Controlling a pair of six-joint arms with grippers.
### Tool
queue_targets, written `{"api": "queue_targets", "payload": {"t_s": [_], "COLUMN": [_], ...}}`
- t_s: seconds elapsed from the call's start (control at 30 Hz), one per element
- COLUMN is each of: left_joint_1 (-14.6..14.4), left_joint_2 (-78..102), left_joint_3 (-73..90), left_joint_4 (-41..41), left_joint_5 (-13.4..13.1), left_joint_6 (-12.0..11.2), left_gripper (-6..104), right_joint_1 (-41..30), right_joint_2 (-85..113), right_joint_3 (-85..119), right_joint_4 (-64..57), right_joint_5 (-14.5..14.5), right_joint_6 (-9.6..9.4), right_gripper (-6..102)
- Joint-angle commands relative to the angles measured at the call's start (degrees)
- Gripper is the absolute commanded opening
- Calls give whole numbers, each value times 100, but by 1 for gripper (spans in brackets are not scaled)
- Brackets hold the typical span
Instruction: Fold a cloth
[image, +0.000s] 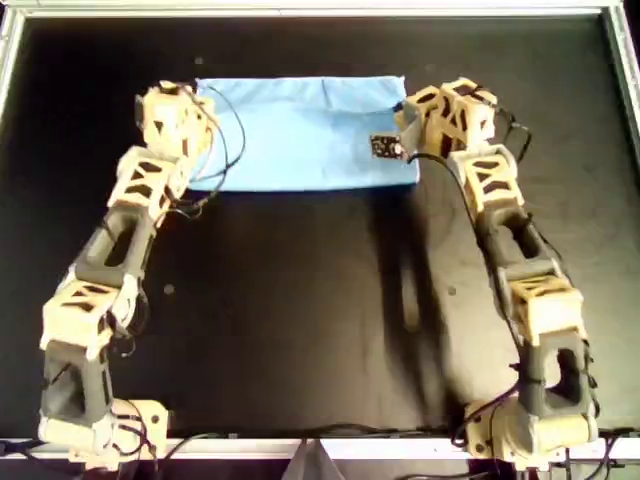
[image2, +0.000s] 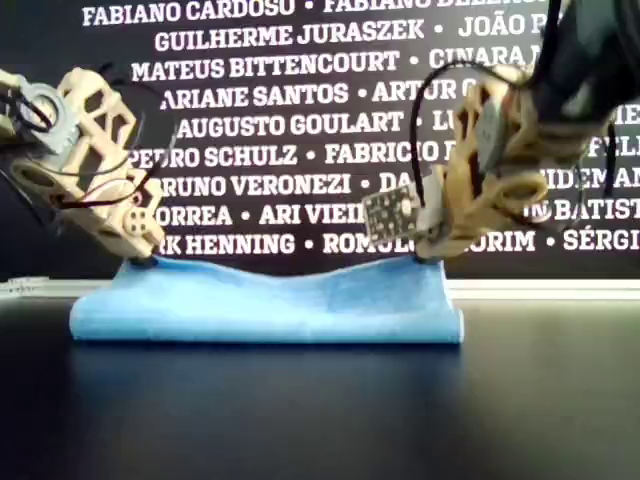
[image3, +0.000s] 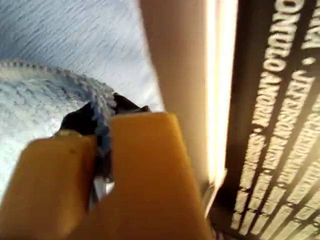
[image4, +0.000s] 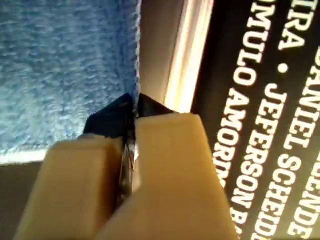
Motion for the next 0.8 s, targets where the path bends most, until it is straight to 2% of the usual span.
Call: {"api": "queue_targets", "payload": {"t_s": [0.0,0.27,0.5,0.6,0.77], "left_joint_1": [123,123,123,123,132], "left_joint_2": [-79,-703,-817,-817,-817], "left_joint_3": [-782,-1591,-1837,-1793,-1749], "left_joint_4": [-141,-141,-141,-141,-132], "left_joint_5": [-35,35,53,62,-44], "left_joint_6": [44,44,53,53,53], "left_gripper": [-1,-1,-1,6,32], "right_joint_1": [-114,-237,-281,-308,-334], "right_joint_2": [9,-853,-1415,-1547,-1529], "right_joint_3": [-1055,-2364,-2979,-3111,-3182], "right_joint_4": [-264,-264,-264,-264,-264], "right_joint_5": [9,-62,9,9,18], "right_joint_6": [35,26,44,123,44], "right_gripper": [1,2,4,15,42]}}
